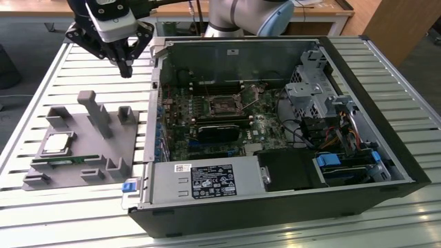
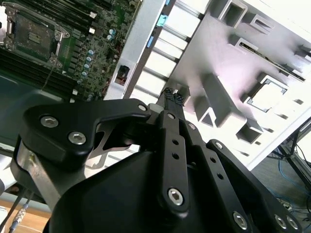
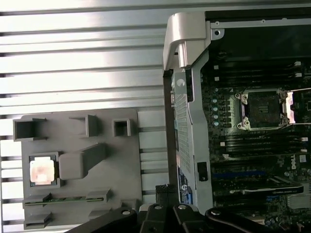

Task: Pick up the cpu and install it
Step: 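Reach for the cpu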

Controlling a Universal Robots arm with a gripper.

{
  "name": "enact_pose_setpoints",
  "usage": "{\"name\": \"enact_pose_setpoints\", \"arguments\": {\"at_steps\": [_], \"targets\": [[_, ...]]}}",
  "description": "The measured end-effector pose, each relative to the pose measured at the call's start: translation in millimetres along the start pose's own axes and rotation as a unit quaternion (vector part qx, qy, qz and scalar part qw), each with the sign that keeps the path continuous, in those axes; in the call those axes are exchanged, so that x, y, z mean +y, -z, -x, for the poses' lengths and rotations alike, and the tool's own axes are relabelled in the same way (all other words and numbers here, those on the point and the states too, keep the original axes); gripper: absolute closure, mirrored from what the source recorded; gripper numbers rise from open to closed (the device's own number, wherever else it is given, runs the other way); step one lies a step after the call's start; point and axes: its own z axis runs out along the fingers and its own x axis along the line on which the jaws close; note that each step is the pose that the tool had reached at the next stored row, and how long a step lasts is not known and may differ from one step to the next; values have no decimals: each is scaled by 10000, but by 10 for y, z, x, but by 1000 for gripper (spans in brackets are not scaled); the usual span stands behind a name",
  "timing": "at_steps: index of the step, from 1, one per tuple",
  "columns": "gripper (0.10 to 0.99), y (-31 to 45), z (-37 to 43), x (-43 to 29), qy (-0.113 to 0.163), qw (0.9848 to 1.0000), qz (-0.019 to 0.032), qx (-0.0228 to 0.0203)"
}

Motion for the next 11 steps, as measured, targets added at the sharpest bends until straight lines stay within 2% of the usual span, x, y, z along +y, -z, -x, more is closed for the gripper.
{"name": "enact_pose_setpoints", "arguments": {"at_steps": [11], "targets": [[980,-7,-89,-7,0,10000,0,0]]}}
